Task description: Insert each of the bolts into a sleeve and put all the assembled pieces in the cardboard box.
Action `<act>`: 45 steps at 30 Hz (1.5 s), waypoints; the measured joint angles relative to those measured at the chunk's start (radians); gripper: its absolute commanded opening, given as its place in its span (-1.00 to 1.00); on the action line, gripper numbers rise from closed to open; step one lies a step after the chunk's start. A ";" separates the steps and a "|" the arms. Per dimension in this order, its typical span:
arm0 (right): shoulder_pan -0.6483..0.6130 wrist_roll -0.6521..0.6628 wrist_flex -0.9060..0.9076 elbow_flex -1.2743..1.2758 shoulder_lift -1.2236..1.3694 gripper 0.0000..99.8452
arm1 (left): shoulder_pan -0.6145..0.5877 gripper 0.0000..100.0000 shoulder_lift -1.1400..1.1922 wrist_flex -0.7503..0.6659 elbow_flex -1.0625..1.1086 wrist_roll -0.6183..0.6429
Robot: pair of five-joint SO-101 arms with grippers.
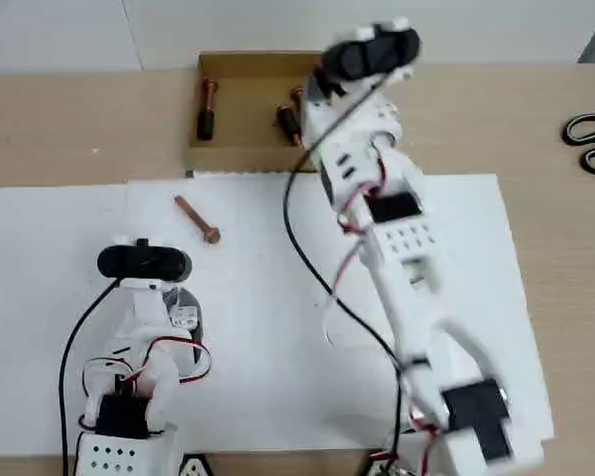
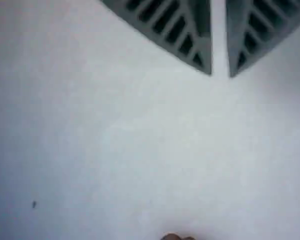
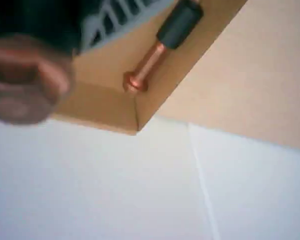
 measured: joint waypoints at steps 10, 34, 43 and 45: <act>0.002 -0.115 -0.005 -0.496 0.526 -0.99 | 0.000 -0.99 0.000 0.000 0.000 0.000; -0.107 -0.021 -0.005 -1.083 1.000 -0.98 | 0.000 -0.99 0.000 0.000 0.000 0.000; -0.107 -0.018 0.126 -1.094 0.997 -0.45 | 0.000 -0.99 0.000 0.000 0.000 0.000; -0.104 -0.018 0.126 -1.109 0.997 -0.45 | 0.000 -0.99 0.000 0.000 0.000 0.000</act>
